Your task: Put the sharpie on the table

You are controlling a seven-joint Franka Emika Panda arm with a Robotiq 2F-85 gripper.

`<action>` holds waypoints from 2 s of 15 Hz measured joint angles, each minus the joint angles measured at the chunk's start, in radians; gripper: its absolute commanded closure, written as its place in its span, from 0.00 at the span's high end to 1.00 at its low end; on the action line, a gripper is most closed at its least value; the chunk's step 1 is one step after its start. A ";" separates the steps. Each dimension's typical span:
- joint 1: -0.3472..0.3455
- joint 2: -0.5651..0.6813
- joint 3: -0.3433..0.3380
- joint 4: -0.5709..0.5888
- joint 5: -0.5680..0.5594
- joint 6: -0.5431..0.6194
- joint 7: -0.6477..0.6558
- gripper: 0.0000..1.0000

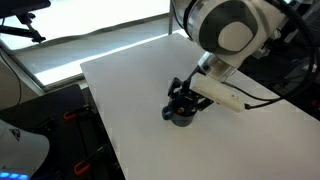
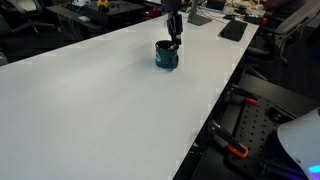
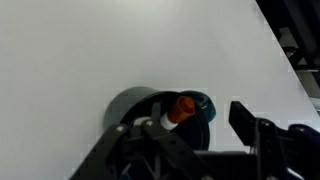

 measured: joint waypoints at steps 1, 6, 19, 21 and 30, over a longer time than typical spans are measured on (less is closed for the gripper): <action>0.000 0.000 0.000 0.000 0.000 0.000 0.000 0.30; -0.001 0.000 0.000 0.000 0.000 0.000 0.000 0.02; -0.021 -0.001 0.007 0.008 0.019 0.000 -0.010 0.03; -0.030 -0.006 0.015 0.009 0.042 0.000 -0.023 0.03; -0.056 -0.142 0.014 0.008 0.115 0.000 -0.084 0.03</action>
